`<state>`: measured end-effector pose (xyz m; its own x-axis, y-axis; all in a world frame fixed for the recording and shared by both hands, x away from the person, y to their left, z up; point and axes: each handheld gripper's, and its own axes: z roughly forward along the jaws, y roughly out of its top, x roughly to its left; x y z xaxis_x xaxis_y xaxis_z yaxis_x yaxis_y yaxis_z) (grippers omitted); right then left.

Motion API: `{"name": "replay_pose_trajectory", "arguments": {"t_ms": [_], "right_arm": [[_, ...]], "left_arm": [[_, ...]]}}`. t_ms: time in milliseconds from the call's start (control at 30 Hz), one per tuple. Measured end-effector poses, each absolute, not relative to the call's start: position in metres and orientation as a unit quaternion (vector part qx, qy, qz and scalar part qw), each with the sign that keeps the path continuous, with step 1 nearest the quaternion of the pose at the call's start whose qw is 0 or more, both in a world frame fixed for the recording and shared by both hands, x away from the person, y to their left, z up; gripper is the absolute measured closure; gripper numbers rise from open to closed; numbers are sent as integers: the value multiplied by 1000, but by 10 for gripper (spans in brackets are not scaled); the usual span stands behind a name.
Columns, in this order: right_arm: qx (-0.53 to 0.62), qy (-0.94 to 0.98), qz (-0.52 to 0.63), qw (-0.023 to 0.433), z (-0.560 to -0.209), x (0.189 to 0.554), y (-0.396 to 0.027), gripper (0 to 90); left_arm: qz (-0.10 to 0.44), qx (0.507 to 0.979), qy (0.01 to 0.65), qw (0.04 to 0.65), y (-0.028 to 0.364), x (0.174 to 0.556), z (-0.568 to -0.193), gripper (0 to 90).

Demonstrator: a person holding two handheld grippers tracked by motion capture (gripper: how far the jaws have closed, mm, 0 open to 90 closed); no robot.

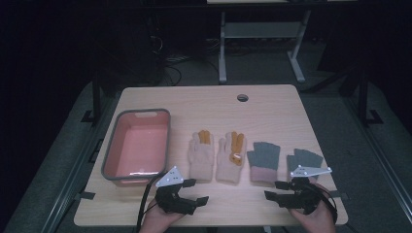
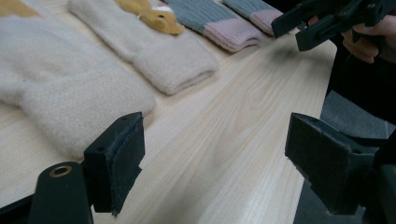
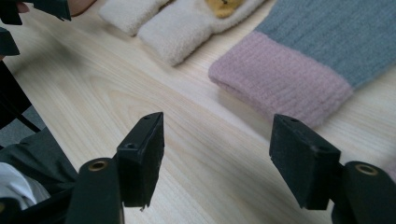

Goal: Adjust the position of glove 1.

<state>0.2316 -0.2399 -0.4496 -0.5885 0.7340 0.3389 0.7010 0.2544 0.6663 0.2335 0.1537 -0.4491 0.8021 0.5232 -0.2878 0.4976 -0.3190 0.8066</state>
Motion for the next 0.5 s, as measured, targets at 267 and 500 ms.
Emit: {"name": "replay_pose_trajectory", "arguments": {"t_ms": [267,500], "right_arm": [[445,799,405,15,-448,233,-231,336],[418,820,391,11,-441,242,-217,293]], "left_arm": [[10,814,313,489,154,230,-451,199],[11,809,317,495,159,231,-449,198]]}}
